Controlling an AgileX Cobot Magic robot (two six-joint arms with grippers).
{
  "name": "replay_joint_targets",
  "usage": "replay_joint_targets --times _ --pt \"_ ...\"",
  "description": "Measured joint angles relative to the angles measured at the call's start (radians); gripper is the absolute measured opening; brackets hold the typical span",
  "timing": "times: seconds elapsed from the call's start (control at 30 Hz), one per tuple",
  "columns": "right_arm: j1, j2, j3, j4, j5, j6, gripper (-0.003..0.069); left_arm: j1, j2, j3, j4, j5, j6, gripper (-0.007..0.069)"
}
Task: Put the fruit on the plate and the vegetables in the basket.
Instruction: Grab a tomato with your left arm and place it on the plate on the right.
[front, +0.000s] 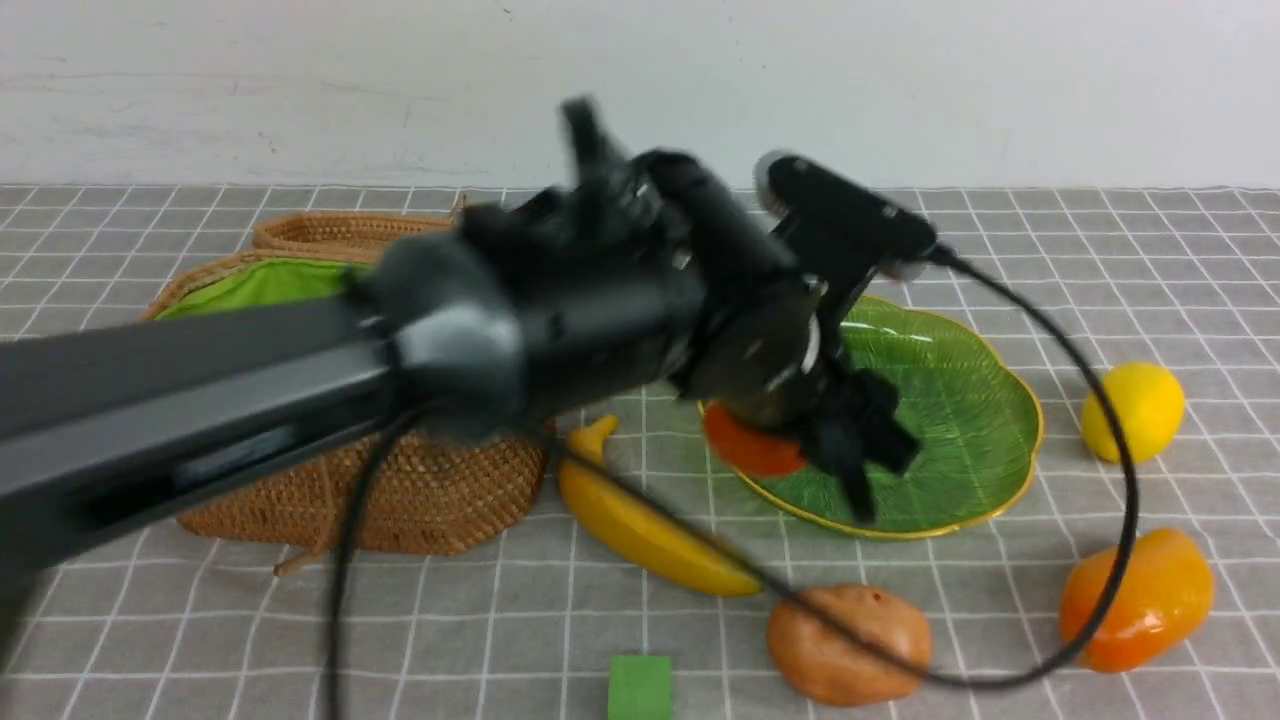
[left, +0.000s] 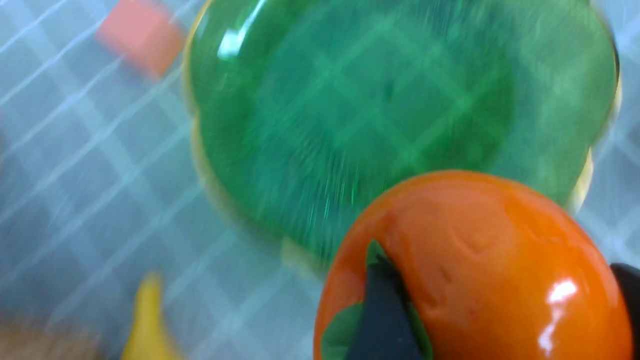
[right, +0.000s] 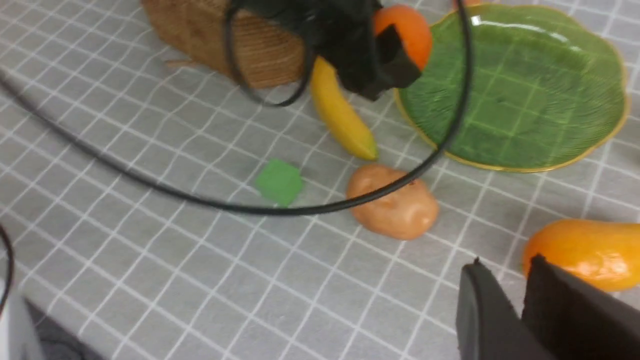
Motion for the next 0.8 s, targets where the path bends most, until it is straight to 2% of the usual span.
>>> replay_joint_targets --times 0.07,0.27,0.37,0.47,0.5,0.53,0.57,0.77,0.8 --pt "0.000 0.000 0.000 -0.012 -0.001 0.011 0.0140 0.022 0.112 -0.127 -0.055 0.001 0.089 0.0494" --pt "0.000 0.000 0.000 -0.018 0.008 0.018 0.0140 0.034 0.313 -0.324 -0.071 0.015 0.267 0.0494" --pt "0.000 0.000 0.000 -0.018 0.012 0.018 0.0140 0.034 0.337 -0.332 -0.070 0.011 0.295 0.0496" --pt "0.000 0.000 0.000 -0.018 0.015 0.018 0.0140 0.034 0.342 -0.334 -0.070 0.014 0.309 0.0601" --pt "0.000 0.000 0.000 -0.018 0.015 0.018 0.0140 0.034 0.341 -0.334 -0.070 0.014 0.309 0.0601" --pt "0.000 0.000 0.000 -0.020 0.015 0.018 0.0140 0.034 0.330 -0.334 -0.070 0.029 0.311 0.0647" --pt "0.000 0.000 0.000 -0.020 0.015 0.018 0.0140 0.035 0.321 -0.334 -0.071 0.039 0.311 0.0657" --pt "0.000 0.000 0.000 -0.018 0.016 0.018 0.0140 0.035 0.211 -0.336 -0.110 0.197 0.313 0.0642" --pt "0.000 0.000 0.000 -0.018 0.017 0.018 0.0140 0.035 0.157 -0.338 -0.124 0.320 0.348 0.0595"
